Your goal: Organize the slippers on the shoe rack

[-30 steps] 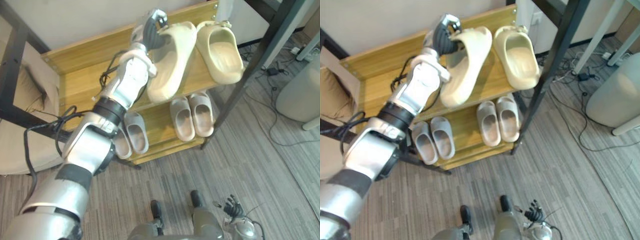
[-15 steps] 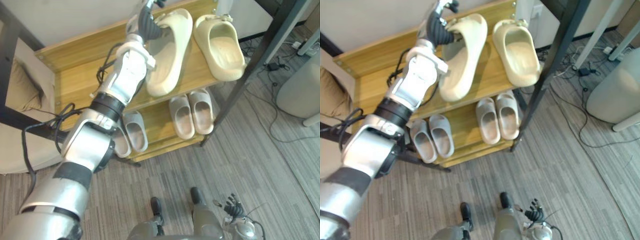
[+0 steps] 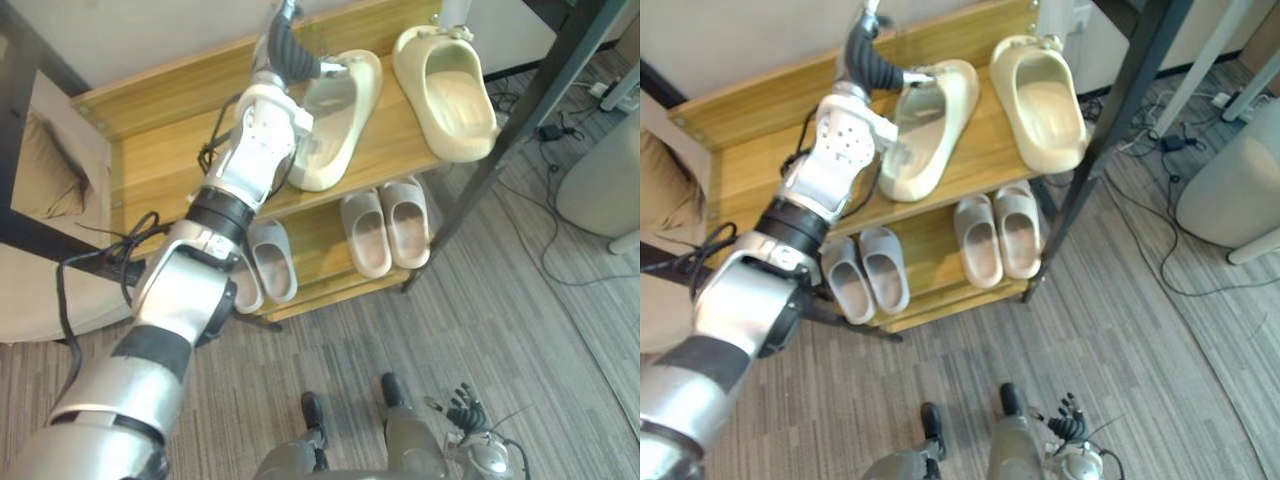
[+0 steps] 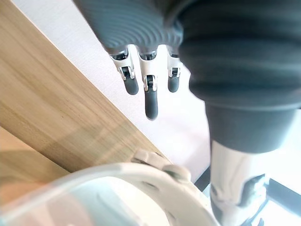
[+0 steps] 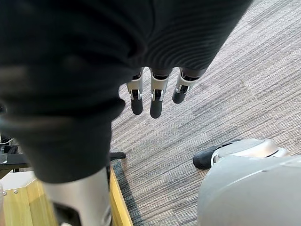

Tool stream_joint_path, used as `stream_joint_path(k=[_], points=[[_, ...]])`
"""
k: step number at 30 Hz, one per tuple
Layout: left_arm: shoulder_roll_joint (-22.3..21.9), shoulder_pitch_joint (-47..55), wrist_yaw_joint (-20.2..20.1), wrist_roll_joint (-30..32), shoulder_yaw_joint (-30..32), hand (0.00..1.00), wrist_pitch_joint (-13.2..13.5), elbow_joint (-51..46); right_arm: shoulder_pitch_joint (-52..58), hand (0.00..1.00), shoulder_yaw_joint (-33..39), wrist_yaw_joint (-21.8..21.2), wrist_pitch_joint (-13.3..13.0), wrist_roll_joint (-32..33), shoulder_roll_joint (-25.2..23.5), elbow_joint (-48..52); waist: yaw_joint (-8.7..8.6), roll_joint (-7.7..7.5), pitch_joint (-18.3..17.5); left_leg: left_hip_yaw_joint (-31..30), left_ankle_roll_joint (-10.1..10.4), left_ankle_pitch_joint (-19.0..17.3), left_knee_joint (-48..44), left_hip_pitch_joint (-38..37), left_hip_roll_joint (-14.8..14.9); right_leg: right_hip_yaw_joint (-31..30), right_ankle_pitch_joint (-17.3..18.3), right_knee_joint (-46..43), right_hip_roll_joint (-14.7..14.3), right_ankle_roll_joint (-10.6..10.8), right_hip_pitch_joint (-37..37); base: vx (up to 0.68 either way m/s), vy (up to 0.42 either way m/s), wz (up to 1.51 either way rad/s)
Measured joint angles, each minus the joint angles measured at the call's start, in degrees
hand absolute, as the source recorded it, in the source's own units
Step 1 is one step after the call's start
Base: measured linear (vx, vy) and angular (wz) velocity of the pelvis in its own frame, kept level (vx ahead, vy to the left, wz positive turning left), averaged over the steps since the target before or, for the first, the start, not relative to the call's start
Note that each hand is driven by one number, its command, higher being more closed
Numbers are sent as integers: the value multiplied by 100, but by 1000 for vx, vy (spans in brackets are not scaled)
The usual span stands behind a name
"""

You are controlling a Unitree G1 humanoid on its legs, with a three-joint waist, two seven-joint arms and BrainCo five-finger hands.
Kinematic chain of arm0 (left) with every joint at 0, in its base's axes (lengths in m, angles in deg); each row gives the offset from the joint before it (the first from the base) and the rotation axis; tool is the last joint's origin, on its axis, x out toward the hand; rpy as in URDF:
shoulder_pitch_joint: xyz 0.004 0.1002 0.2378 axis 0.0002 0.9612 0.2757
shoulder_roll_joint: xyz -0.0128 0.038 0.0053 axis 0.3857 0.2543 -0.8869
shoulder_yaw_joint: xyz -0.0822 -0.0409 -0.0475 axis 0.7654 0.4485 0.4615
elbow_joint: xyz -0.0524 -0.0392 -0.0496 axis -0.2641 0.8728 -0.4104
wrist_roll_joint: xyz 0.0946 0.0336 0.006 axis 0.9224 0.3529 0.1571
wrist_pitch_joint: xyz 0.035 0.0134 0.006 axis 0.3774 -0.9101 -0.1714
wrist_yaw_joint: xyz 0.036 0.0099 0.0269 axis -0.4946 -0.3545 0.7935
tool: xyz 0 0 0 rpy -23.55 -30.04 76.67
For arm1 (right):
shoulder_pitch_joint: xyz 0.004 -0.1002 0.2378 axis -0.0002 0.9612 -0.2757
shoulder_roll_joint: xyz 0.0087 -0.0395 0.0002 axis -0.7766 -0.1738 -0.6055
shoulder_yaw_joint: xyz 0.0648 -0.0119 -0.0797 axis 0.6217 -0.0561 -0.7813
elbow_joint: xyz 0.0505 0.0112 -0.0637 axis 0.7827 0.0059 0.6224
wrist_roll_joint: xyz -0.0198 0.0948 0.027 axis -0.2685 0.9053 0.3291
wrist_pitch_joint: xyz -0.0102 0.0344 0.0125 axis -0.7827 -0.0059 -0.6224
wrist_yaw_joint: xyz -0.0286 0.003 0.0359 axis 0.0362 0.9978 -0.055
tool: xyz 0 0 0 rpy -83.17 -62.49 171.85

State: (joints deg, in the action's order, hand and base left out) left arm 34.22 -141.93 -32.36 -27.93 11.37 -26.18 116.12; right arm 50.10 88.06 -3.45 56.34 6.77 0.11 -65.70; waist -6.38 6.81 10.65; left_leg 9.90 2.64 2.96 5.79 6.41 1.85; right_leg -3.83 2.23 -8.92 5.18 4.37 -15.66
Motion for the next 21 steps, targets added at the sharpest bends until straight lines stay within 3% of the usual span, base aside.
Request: stream_joint_path(k=[11, 21], points=[[-297, 236, 32, -136, 75, 0, 6, 12, -112, 0, -7, 34, -6, -9, -3, -223, -2, -2, -12, -58, 5, 33, 0, 0, 3, 51, -2, 6, 6, -2, 31, 2, -6, 2], [-483, 1474, 381, -919, 91, 0, 233, -1480, -291, 0, -118, 142, 4, -133, 12, -474, -6, -12, -39, -297, 64, 104, 0, -45, 14, 297, -4, 103, 27, -16, 245, 6, -27, 12]])
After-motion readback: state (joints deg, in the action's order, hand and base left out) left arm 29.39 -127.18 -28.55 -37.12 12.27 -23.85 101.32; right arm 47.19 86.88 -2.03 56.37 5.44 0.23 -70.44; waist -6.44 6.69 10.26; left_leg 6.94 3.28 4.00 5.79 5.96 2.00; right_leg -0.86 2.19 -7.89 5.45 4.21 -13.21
